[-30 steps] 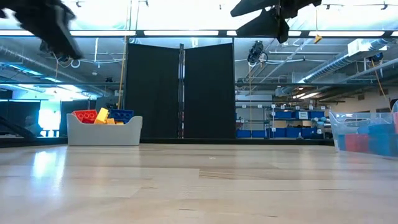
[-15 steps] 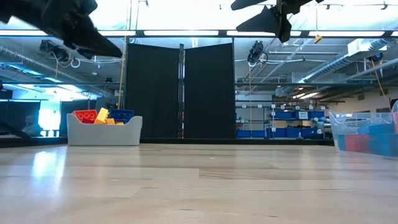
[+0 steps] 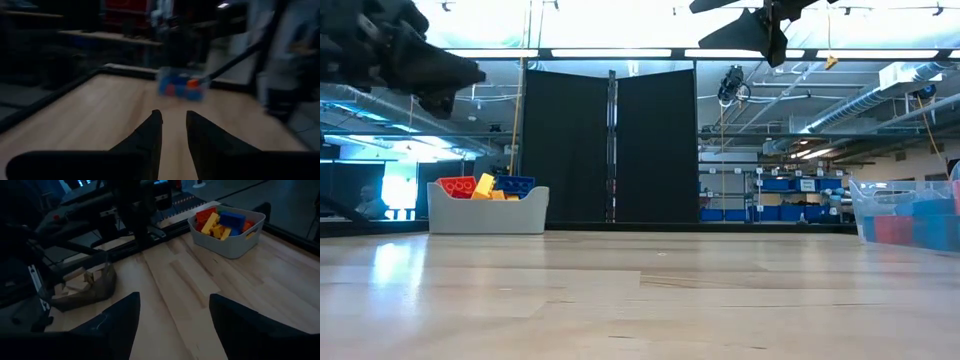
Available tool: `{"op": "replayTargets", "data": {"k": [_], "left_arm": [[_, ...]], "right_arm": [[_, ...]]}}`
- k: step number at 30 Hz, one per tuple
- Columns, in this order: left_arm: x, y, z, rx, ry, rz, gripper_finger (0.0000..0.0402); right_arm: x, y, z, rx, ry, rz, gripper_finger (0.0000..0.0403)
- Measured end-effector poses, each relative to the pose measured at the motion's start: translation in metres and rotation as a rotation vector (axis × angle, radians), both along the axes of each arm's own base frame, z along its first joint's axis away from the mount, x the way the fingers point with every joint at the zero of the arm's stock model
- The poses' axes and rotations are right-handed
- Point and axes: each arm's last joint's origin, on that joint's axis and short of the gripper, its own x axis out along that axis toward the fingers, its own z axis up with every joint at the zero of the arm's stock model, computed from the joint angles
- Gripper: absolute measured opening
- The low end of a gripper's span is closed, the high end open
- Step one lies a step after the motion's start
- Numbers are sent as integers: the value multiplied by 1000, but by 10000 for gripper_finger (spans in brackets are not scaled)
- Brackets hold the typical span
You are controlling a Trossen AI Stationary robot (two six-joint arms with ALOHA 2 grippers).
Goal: Sort blocks by size
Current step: Return to Home Position
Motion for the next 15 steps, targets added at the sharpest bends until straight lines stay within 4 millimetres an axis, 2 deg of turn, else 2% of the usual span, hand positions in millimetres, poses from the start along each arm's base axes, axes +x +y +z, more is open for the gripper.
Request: {"op": "replayTargets", "data": {"k": [3,9,13,15], "left_arm": [[-4,-1,-1,-25,-48,-69,97],[-5,0,-6,-22,-58,-40,97],[0,-1,-23,-37,-66,-41,97],[0,-1,-25,-54,-53,-41,97]], "right_arm": [[0,0,0,0,-2,0,254],[0,0,1,10,-12,-3,257],[0,1,1,41,-21,-12,253],[0,1,1,44,-22,-12,252]]}}
